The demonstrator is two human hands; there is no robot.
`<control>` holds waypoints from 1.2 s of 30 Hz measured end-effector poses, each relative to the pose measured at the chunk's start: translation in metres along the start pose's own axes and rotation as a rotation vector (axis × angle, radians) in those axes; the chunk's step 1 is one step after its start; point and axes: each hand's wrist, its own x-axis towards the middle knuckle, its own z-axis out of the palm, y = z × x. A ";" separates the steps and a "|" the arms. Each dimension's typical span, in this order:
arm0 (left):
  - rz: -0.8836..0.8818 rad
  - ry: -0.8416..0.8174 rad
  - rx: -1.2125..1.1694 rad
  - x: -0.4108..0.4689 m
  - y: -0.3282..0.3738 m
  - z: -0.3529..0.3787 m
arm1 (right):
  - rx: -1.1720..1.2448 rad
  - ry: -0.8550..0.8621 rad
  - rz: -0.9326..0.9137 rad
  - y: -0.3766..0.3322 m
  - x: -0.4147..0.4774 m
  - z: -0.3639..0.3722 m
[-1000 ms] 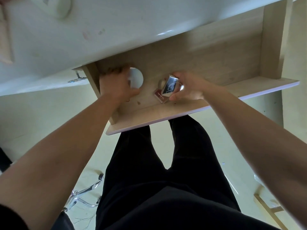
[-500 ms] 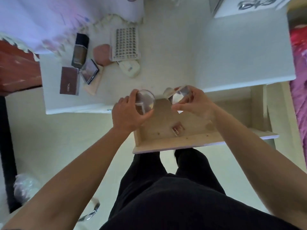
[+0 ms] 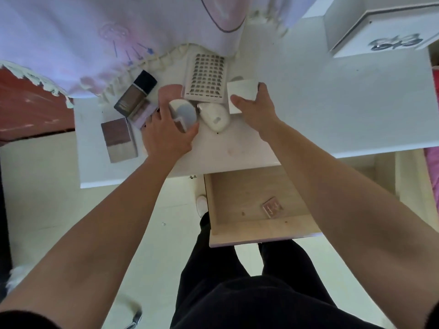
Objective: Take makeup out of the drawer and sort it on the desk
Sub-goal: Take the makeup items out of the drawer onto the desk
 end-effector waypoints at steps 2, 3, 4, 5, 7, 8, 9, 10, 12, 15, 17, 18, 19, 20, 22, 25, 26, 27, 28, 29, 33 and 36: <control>0.009 0.000 0.021 0.008 -0.006 -0.003 | -0.011 0.001 -0.006 -0.011 0.008 0.016; 0.011 0.005 0.039 0.010 -0.009 -0.005 | -0.034 0.005 -0.019 -0.016 0.011 0.025; 0.016 0.015 0.064 0.011 -0.013 -0.007 | -0.071 0.010 -0.039 -0.021 0.014 0.035; 0.026 0.025 0.094 0.012 -0.016 -0.008 | -0.108 0.014 -0.067 -0.025 0.016 0.045; 0.054 0.037 0.125 0.012 -0.024 -0.008 | -0.211 -0.001 -0.109 -0.031 0.021 0.067; 0.066 0.047 0.122 0.012 -0.027 -0.007 | -0.282 -0.025 -0.118 -0.034 0.021 0.077; 0.075 0.065 0.111 0.011 -0.029 -0.005 | -0.352 -0.052 -0.130 -0.036 0.021 0.086; 0.085 0.085 0.096 0.009 -0.031 -0.003 | -0.408 -0.069 -0.143 -0.037 0.019 0.094; 0.109 0.087 0.069 0.002 -0.032 0.002 | -0.452 -0.081 -0.159 -0.037 0.015 0.104; 0.160 0.039 0.068 -0.013 -0.034 0.009 | -0.475 -0.099 -0.164 -0.028 0.008 0.093; 0.185 0.043 0.080 -0.021 -0.033 0.013 | -0.469 -0.097 -0.149 -0.018 0.002 0.070; 0.196 0.038 0.093 -0.024 -0.031 0.015 | -0.450 -0.083 -0.145 -0.012 -0.001 0.055; 0.204 0.027 0.107 -0.027 -0.028 0.016 | -0.432 -0.064 -0.146 -0.005 -0.006 0.039; 0.205 0.013 0.117 -0.029 -0.024 0.018 | -0.422 -0.038 -0.154 0.004 -0.010 0.024; 0.192 -0.011 0.117 -0.036 -0.016 0.020 | -0.429 0.050 -0.185 0.022 -0.023 -0.008; 0.194 -0.022 0.127 -0.048 -0.004 0.017 | -0.445 0.145 -0.193 0.057 -0.047 -0.053; 0.205 -0.023 0.137 -0.053 0.000 0.017 | -0.460 0.151 -0.178 0.070 -0.055 -0.065; 0.211 -0.028 0.146 -0.059 0.004 0.018 | -0.482 0.153 -0.162 0.085 -0.063 -0.076; 0.212 -0.033 0.150 -0.065 0.008 0.021 | -0.502 0.156 -0.153 0.098 -0.071 -0.084; 0.211 -0.038 0.147 -0.072 0.011 0.025 | -0.518 0.161 -0.154 0.111 -0.077 -0.090; 0.215 -0.044 0.177 -0.088 0.018 0.048 | -0.603 0.096 -0.155 0.154 -0.094 -0.091; 0.193 -0.019 0.199 -0.085 0.024 0.054 | -0.747 -0.105 -0.075 0.190 -0.097 -0.084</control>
